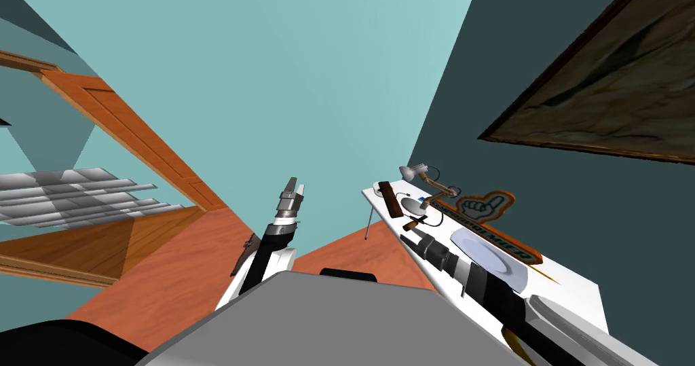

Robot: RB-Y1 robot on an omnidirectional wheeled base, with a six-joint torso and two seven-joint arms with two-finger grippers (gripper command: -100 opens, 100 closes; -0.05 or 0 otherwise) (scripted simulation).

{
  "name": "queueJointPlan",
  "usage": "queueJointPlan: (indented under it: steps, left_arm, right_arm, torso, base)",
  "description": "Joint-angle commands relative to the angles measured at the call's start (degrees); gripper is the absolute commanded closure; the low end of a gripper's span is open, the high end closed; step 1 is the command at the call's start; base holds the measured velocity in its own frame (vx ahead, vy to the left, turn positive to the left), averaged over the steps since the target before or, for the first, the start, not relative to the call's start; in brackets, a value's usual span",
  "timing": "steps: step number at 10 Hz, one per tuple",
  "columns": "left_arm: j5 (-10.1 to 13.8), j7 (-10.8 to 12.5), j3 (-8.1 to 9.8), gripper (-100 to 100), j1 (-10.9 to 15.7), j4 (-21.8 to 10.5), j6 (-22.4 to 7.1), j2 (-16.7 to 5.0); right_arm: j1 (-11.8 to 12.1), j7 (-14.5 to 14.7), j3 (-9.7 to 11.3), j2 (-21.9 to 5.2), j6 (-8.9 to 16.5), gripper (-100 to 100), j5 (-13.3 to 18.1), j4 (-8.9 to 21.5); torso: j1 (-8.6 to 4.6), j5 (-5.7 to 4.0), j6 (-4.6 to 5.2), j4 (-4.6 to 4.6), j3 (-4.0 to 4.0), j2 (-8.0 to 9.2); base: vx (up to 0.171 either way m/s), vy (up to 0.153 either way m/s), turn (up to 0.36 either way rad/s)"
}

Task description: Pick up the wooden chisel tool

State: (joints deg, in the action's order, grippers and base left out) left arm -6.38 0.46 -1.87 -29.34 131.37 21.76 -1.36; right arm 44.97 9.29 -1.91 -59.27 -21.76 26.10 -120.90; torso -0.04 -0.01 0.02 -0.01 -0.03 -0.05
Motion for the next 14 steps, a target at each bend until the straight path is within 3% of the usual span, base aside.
queueJointPlan:
  steps: [1,2,5,7,10,12,13,14]
  left_arm:
    - [0.00,0.00,0.00,0,0.00,0.00,0.00,0.00]
    - [0.00,0.00,0.00,0,-0.01,0.00,0.00,0.00]
    - [0.00,0.00,0.01,0,-0.01,0.00,0.00,0.00]
    - [0.00,0.00,0.01,0,-0.01,0.00,0.00,0.00]
    - [0.00,0.00,0.01,0,-0.01,0.00,0.00,0.00]
    - [0.00,0.00,0.01,0,-0.01,0.00,0.00,0.00]
    - [0.00,0.00,0.01,0,-0.01,0.00,0.00,0.00]
    - [0.00,0.00,0.00,0,-0.01,0.00,0.00,0.00]
  right_arm:
    - [0.35,0.27,0.35,-2.86,0.91,-100,0.78,-0.10]
    - [0.35,0.27,0.35,-3.40,0.91,-100,0.78,-0.10]
    - [3.28,1.92,0.13,-9.00,2.16,-100,3.39,1.61]
    - [3.28,1.92,0.13,-11.63,2.16,-100,3.39,1.61]
    - [6.31,3.79,-0.29,-17.09,3.56,-100,5.63,3.44]
    - [6.31,3.79,-0.29,-19.79,3.56,-100,5.63,3.44]
    - [7.84,4.79,-0.57,-21.73,4.30,-100,6.61,4.40]
    - [7.84,4.79,-0.57,-23.53,4.30,-100,6.61,4.40]
  torso:
    - [0.00,0.00,0.00,0.00,0.00,0.00]
    - [-0.01,0.00,0.02,0.00,0.00,-0.01]
    - [-0.01,0.00,0.03,0.00,-0.01,-0.02]
    - [-0.03,-0.01,0.03,0.00,-0.02,-0.03]
    - [-0.02,-0.01,0.04,-0.01,-0.02,-0.04]
    - [-0.04,-0.01,0.05,-0.01,-0.03,-0.06]
    - [0.00,-0.01,0.05,0.00,-0.02,-0.04]
    - [0.00,0.00,0.02,-0.01,-0.03,-0.05]
  base:
    - [0.003,-0.011,0.109]
    - [0.002,-0.008,-0.012]
    - [0.006,-0.010,0.129]
    - [0.006,-0.013,0.051]
    - [0.010,-0.014,0.123]
    - [0.011,-0.015,0.027]
    - [0.010,-0.008,0.115]
    - [0.013,-0.014,0.081]
